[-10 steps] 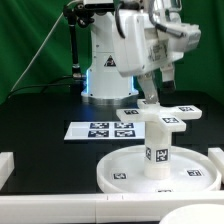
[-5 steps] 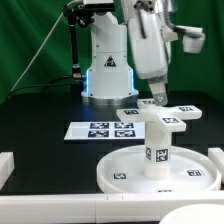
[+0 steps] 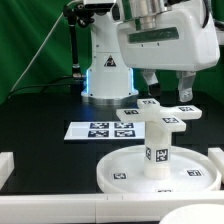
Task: Assemble round table
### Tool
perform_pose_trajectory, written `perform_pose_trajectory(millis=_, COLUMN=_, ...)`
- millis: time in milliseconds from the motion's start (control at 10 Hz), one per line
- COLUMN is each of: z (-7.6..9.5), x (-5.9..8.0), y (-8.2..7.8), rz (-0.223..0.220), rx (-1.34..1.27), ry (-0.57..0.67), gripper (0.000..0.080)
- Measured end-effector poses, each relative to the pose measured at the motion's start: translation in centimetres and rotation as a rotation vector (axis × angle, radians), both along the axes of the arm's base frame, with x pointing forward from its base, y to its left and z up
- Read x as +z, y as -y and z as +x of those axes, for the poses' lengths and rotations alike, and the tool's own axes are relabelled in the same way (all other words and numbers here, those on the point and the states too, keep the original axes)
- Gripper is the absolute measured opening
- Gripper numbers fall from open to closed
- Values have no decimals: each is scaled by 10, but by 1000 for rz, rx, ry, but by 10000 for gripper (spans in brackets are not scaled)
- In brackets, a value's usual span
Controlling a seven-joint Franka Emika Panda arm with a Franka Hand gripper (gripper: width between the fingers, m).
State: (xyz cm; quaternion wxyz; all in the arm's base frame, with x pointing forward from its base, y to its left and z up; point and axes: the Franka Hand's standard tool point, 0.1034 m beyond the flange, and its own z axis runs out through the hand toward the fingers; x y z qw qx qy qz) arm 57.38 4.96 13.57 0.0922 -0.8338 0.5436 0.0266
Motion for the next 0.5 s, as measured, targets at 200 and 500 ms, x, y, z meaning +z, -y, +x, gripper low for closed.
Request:
perform_pose_trajectory(millis=200, z=0, x=0, y=0, rz=-9, rx=156, ry=28, gripper=649)
perform_pose_trajectory(millis=500, z=-1, x=-2, y=3, rz=-64, rx=556, ry=80, gripper=649)
